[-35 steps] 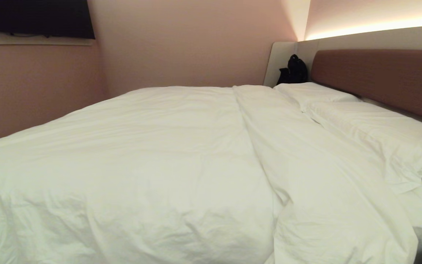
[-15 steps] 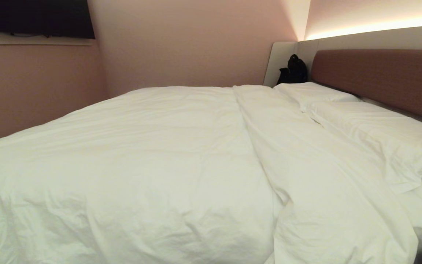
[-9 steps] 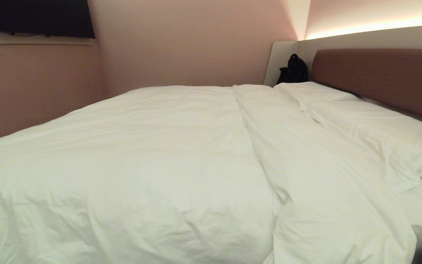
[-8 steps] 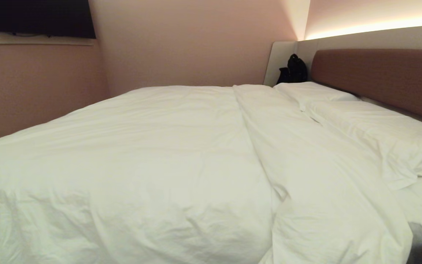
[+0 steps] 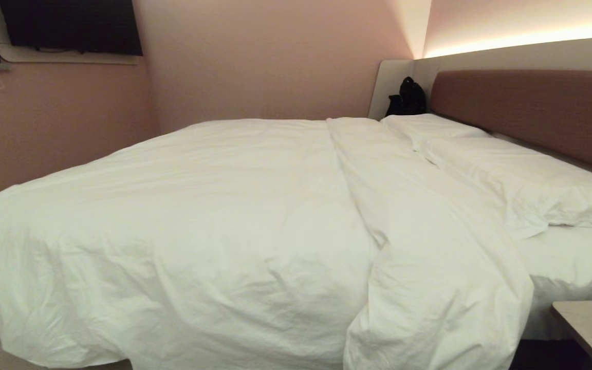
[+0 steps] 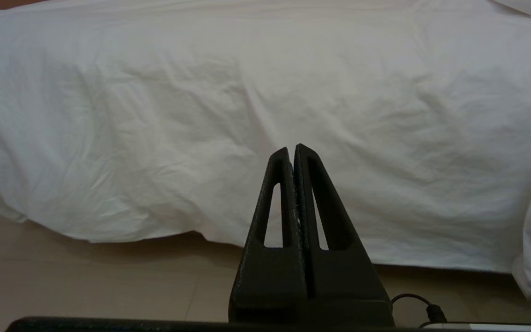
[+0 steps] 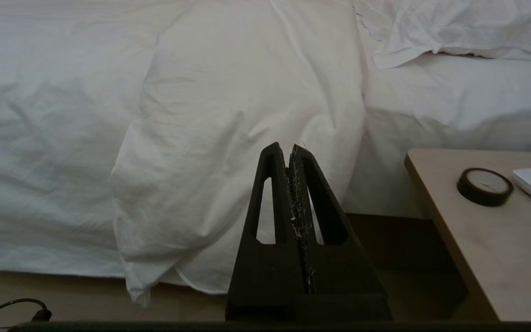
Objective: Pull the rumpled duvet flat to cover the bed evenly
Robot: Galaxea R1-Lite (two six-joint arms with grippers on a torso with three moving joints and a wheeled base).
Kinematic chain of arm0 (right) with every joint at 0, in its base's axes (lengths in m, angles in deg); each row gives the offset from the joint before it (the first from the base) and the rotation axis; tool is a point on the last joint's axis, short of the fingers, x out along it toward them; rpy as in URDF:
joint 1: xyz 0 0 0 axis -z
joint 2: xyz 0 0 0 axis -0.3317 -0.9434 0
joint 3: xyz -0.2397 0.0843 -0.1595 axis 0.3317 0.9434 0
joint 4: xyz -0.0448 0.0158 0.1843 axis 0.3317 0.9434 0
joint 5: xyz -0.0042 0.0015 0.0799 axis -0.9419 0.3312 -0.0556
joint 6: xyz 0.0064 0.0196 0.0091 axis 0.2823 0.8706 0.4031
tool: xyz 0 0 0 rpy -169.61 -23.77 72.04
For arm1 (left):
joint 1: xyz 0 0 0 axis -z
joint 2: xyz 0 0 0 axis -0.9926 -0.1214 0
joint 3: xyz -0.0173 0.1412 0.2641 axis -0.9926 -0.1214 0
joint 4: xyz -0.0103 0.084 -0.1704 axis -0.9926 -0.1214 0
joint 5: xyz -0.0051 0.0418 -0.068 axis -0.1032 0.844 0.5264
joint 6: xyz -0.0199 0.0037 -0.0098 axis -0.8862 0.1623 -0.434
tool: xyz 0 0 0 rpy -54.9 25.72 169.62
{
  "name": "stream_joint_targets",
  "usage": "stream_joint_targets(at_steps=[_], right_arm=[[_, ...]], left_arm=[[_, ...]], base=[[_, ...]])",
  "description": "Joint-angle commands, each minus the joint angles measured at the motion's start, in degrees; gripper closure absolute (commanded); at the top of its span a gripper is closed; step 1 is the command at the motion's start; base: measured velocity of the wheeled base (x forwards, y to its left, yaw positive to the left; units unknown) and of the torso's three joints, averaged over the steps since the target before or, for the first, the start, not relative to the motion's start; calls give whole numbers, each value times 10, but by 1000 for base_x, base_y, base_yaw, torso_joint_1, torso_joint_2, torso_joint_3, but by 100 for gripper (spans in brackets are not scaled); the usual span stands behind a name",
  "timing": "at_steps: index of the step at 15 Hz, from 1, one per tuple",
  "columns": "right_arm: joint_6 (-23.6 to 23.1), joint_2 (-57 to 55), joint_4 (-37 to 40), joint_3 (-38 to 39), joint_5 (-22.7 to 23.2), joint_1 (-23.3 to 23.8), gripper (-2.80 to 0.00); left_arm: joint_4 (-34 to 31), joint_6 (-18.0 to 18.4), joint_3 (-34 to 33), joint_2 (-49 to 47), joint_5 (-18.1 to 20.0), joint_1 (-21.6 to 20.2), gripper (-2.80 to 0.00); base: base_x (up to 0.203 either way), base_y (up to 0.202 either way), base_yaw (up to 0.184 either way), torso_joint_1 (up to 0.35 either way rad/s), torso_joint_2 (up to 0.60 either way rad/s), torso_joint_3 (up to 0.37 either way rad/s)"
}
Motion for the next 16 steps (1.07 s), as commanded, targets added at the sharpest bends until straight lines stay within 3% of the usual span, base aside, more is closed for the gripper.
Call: stream_joint_targets(at_steps=[1,3,16], right_arm=[[0,0,0,1,0,0,0],[1,0,0,1,-2,0,0],[23,0,0,1,-4,0,0]], left_arm=[[0,0,0,0,0,0,0],[0,0,0,0,0,0,0],[1,1,0,0,0,0,0]], base=[[-196,0,-1,2,1,2],[-151,0,4,1,3,7],[0,0,0,0,0,0]])
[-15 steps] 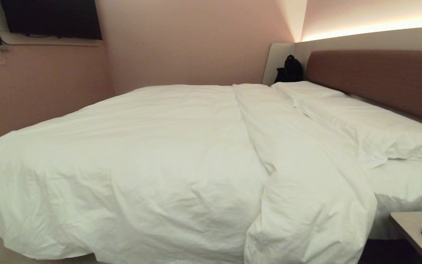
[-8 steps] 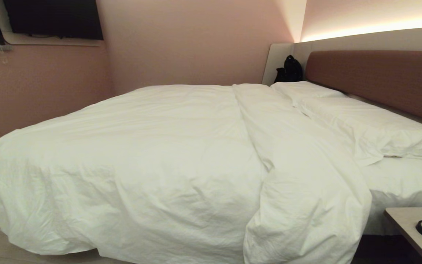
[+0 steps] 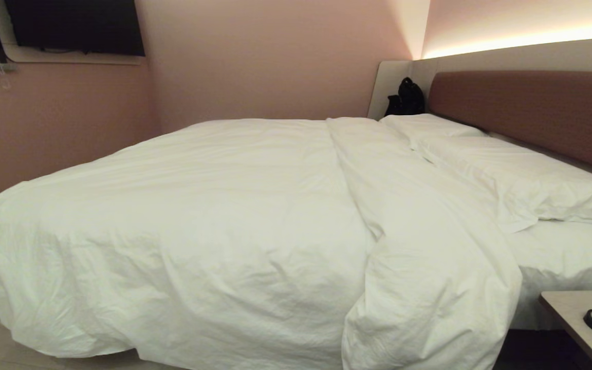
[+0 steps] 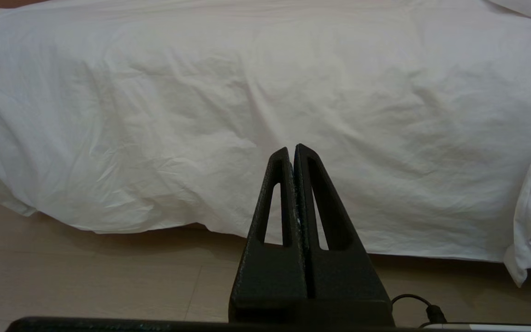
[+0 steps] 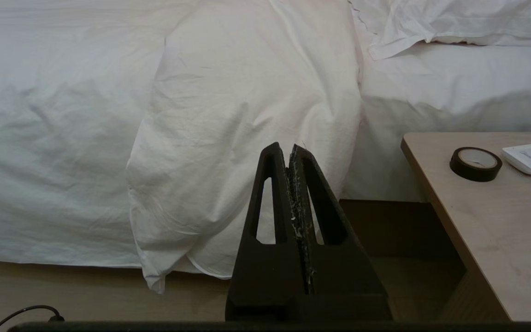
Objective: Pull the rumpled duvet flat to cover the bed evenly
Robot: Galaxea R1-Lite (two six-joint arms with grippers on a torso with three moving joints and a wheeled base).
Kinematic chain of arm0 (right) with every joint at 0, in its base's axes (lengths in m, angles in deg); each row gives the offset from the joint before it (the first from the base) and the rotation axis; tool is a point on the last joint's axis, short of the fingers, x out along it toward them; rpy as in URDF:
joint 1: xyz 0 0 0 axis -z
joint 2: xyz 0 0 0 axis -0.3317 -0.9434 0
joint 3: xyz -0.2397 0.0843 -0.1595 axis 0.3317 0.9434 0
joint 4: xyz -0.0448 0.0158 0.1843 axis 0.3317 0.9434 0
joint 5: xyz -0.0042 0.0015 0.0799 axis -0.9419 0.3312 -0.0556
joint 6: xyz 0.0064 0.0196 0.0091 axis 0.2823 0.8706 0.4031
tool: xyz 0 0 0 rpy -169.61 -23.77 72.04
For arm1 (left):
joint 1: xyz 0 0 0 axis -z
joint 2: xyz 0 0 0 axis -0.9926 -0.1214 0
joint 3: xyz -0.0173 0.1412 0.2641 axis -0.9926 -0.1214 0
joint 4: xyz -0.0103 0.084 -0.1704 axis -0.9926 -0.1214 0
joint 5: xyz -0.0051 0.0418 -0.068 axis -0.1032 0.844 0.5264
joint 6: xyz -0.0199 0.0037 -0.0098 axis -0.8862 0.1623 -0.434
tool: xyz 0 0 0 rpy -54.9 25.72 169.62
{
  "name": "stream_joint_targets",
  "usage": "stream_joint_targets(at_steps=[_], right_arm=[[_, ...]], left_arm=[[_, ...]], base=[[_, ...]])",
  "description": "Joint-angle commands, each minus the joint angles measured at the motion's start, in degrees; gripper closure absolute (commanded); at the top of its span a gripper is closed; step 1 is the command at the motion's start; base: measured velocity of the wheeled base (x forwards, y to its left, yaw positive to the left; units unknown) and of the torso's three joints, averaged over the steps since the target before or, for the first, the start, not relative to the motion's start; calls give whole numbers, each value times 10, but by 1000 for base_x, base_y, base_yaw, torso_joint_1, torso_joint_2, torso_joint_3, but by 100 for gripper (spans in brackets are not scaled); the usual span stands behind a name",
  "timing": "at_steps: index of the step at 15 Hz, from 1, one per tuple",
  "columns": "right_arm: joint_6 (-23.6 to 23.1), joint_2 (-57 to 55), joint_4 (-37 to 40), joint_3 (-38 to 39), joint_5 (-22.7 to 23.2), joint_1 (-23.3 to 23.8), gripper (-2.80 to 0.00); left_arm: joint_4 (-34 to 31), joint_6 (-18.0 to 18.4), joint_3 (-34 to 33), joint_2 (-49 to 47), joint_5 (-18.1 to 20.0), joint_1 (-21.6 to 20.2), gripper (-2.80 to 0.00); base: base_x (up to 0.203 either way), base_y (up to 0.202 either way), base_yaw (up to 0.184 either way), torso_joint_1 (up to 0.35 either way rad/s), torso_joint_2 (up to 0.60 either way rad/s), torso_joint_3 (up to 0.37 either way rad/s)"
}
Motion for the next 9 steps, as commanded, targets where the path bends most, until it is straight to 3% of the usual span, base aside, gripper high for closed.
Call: stream_joint_targets(at_steps=[1,9], right_arm=[[1,0,0,0,0,0,0],[0,0,0,0,0,0,0]], left_arm=[[0,0,0,0,0,0,0],[0,0,0,0,0,0,0]], base=[[0,0,0,0,0,0],[0,0,0,0,0,0]])
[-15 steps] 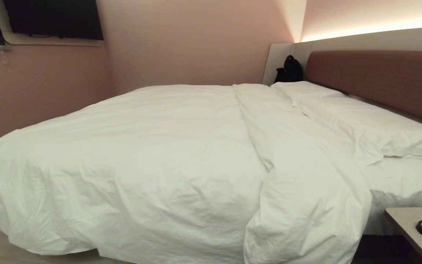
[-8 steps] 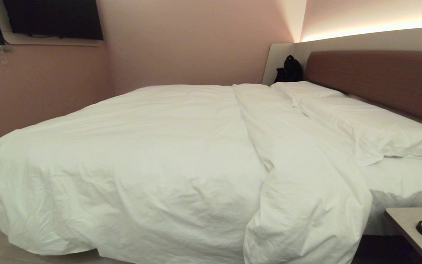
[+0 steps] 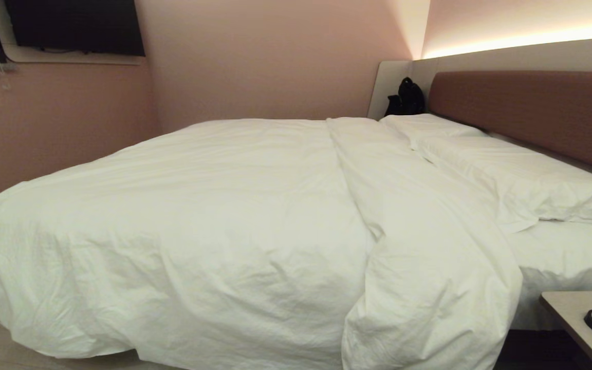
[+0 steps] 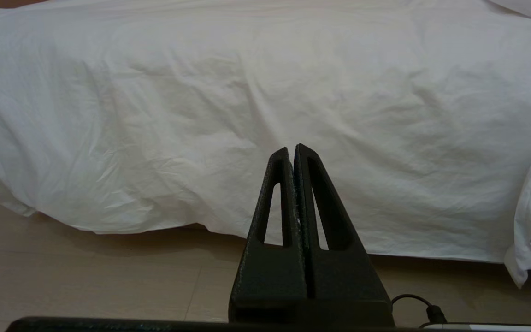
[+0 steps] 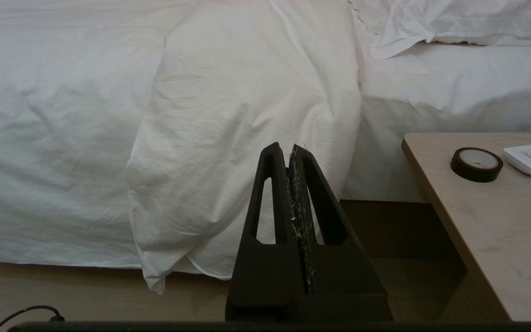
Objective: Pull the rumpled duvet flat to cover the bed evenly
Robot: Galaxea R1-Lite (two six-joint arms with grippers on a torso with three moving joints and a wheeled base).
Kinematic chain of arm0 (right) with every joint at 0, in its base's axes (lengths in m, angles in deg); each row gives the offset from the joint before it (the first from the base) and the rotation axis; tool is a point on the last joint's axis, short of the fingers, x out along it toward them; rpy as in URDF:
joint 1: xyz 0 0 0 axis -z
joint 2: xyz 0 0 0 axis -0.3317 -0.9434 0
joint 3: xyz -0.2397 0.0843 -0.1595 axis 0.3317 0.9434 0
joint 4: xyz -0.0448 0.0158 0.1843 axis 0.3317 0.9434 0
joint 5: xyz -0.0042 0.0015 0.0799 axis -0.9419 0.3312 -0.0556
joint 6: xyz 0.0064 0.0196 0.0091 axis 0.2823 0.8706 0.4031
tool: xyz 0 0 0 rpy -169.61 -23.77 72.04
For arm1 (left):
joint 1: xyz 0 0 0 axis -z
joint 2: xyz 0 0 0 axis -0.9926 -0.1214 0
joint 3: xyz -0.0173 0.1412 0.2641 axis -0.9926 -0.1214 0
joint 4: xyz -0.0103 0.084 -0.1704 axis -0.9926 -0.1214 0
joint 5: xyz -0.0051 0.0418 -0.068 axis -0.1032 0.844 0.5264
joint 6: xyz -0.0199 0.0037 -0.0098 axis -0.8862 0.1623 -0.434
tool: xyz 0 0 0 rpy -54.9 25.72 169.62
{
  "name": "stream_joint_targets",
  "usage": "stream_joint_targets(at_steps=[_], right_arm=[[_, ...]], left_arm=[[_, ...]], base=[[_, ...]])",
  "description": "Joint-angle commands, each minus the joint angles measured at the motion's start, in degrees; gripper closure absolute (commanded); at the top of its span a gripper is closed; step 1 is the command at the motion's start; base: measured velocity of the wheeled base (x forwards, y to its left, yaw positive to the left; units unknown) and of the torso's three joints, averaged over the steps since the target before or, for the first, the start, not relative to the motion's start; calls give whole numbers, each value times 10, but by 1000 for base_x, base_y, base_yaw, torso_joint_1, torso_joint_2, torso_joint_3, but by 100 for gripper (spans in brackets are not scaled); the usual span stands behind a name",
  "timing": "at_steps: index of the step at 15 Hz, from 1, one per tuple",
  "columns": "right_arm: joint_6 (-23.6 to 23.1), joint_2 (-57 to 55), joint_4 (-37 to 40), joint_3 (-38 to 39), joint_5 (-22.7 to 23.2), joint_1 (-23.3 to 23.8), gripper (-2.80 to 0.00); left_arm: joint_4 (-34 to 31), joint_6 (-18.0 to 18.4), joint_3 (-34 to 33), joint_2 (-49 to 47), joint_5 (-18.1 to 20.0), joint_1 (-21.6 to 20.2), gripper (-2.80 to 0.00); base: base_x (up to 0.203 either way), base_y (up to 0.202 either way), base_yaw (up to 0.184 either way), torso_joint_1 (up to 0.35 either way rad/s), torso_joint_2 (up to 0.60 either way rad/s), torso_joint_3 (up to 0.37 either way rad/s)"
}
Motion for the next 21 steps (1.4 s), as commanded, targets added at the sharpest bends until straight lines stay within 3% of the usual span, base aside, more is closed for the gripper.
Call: stream_joint_targets(at_steps=[1,21], right_arm=[[0,0,0,0,0,0,0],[0,0,0,0,0,0,0]], left_arm=[[0,1,0,0,0,0,0],[0,0,0,0,0,0,0]], base=[[0,0,0,0,0,0],[0,0,0,0,0,0]])
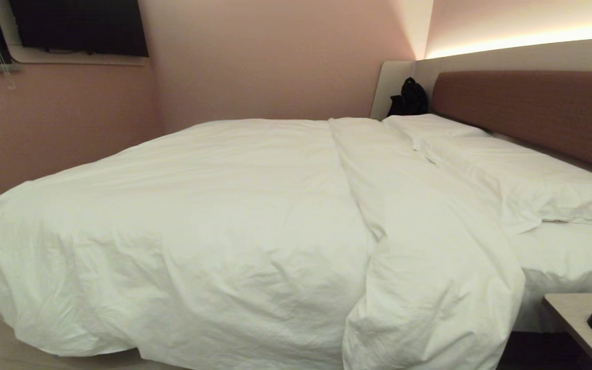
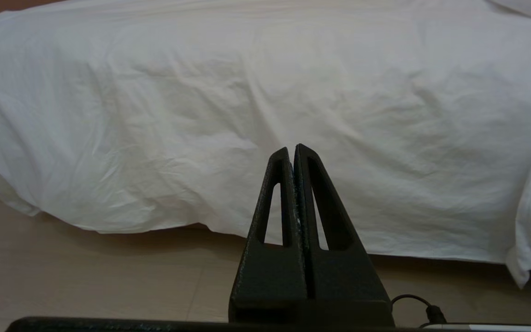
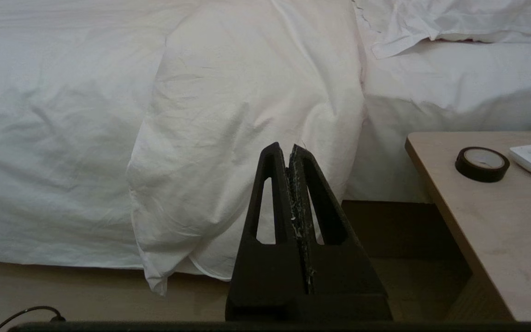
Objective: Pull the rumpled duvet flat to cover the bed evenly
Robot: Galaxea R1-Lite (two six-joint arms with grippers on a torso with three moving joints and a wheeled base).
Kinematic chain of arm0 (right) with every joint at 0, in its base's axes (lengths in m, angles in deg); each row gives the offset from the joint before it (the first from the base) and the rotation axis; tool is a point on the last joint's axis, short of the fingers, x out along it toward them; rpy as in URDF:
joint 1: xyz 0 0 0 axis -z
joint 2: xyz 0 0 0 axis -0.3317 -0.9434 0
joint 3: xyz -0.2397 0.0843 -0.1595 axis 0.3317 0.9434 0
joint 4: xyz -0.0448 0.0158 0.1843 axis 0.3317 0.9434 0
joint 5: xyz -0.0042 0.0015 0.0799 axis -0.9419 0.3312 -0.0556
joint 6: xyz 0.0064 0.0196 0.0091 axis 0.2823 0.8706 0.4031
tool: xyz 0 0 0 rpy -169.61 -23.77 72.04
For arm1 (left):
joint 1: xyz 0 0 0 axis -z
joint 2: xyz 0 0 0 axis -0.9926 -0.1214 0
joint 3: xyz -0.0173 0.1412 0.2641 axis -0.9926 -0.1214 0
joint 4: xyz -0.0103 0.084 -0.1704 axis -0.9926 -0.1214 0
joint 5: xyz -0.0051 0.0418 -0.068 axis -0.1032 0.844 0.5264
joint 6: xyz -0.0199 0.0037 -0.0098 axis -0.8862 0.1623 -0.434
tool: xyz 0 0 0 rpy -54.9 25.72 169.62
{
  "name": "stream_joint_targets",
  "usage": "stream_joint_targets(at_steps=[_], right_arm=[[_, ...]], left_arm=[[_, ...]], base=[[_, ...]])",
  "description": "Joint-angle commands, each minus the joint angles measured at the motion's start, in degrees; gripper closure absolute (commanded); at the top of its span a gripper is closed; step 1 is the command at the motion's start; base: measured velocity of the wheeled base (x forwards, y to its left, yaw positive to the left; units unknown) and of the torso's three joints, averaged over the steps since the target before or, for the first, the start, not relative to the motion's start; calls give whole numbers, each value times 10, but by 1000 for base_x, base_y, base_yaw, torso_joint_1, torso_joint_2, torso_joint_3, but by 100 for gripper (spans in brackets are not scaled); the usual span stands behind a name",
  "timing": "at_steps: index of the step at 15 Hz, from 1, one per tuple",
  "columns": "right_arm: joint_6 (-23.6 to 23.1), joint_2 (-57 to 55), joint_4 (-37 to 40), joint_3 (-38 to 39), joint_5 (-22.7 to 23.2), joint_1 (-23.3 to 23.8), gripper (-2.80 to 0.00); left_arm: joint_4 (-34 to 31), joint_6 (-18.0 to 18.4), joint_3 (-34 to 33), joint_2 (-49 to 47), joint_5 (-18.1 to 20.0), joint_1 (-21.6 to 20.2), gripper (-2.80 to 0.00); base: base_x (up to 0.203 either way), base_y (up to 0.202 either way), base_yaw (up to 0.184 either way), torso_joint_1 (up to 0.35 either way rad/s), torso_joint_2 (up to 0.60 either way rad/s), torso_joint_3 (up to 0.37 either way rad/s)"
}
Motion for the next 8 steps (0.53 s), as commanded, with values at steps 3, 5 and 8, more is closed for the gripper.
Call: stream_joint_targets(at_steps=[3,5,8], right_arm=[[0,0,0,0,0,1,0],[0,0,0,0,0,1,0],[0,0,0,0,0,1,0]], left_arm=[[0,0,0,0,0,1,0],[-1,0,0,0,0,1,0],[0,0,0,0,0,1,0]], base=[[2,130,-5,3,2,2],[0,200,1,5,6,4],[0,196,0,2,1,6]])
